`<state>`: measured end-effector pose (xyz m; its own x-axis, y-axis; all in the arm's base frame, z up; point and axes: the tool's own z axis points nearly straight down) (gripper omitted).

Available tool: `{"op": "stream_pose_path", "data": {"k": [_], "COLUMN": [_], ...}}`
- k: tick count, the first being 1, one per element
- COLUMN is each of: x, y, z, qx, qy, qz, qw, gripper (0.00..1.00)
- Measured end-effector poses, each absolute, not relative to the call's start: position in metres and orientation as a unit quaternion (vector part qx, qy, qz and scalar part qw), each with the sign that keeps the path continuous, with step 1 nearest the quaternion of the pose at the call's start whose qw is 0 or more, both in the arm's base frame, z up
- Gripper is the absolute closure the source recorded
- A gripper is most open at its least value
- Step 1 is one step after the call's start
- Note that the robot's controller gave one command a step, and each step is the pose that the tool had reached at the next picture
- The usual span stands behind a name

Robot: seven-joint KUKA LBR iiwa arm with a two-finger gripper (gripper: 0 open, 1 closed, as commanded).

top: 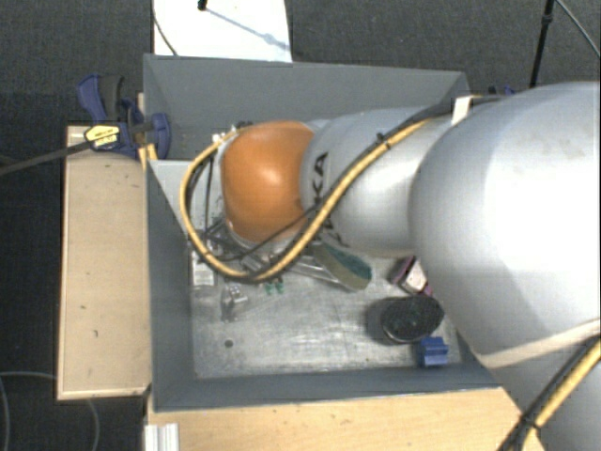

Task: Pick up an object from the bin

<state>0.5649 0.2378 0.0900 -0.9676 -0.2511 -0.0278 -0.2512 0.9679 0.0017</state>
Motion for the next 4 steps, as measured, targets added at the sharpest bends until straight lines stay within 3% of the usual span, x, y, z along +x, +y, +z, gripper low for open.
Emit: {"op": "stream_pose_path", "data": {"k": [1,2,3,4], "x": [0.581,0.559,0.543,0.574], "y": [0.213,0.183,0.103,0.040], "z": [0.087,0.084,0.084,0.098], "qx": [-0.139,-0.207,-0.250,-0.252], "qy": [0.990,0.978,0.968,0.968], "qz": [0.001,0.000,-0.001,-0.002], "qw": [0.005,0.000,0.000,0.003], "gripper": [0.00,0.00,0.00,0.00]}}
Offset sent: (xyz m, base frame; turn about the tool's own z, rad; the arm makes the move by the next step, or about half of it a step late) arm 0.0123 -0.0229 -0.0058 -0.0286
